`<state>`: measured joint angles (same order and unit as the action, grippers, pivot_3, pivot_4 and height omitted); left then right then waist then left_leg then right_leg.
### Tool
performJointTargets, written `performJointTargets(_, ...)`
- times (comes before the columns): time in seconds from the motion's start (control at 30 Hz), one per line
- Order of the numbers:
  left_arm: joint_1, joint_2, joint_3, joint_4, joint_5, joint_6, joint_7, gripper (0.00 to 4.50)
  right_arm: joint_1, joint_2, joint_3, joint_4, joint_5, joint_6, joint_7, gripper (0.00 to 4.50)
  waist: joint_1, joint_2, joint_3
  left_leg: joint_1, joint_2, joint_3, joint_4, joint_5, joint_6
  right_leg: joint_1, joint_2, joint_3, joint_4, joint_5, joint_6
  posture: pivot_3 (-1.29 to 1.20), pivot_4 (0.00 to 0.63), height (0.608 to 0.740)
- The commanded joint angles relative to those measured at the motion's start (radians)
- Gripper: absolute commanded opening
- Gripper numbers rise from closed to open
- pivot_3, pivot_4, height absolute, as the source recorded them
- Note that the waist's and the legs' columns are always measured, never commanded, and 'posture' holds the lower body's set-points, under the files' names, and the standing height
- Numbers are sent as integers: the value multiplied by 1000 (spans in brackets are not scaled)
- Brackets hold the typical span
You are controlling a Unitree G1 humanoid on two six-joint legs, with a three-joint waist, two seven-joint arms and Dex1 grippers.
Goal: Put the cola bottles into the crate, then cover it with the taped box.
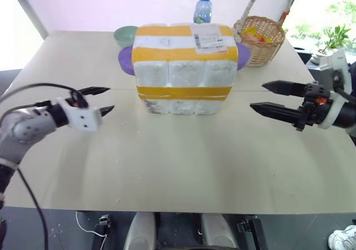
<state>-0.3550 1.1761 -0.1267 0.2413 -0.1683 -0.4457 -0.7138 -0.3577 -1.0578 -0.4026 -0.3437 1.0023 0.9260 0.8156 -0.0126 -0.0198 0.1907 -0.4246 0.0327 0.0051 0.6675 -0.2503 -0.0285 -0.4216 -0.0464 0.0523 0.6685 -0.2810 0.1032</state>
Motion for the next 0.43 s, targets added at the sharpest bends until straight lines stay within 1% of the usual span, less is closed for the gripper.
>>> performJointTargets(0.03,57,75,161,-146,-470,495,-304,2816,-21,-2,9,16,-40,-40,23,4500,-3,0,0,0,0,0,0,0,0,0,0,0,0,0,0,0,150,740)
performJointTargets(0.1,37,104,251,-165,-675,761,-400,2816,-35,2,23,28,-59,-53,28,4500,-2,0,0,0,0,0,0,0,0,0,1,0,-1,0,0,0,150,740)
performJointTargets(0.17,17,115,324,-168,-775,908,-463,2816,-44,7,27,34,-66,-57,32,4500,-3,0,0,0,0,-1,0,0,0,0,1,0,-1,0,0,0,150,740)
performJointTargets(0.23,-31,155,385,-136,-849,1054,-527,2816,-55,15,29,43,-68,-57,32,4500,-6,0,0,0,-1,-1,0,0,0,0,2,0,-1,0,0,0,150,740)
performJointTargets(0.3,-49,174,417,-121,-850,1118,-567,2816,-62,23,37,54,-78,-61,34,4500,-9,0,0,0,-1,-1,0,0,0,0,3,0,-1,0,0,0,150,740)
performJointTargets(0.43,-57,159,420,-125,-756,1110,-562,2816,-74,37,53,76,-99,-70,39,4500,-10,3,-1,2,-1,0,-1,0,0,0,3,0,-1,0,0,0,150,740)
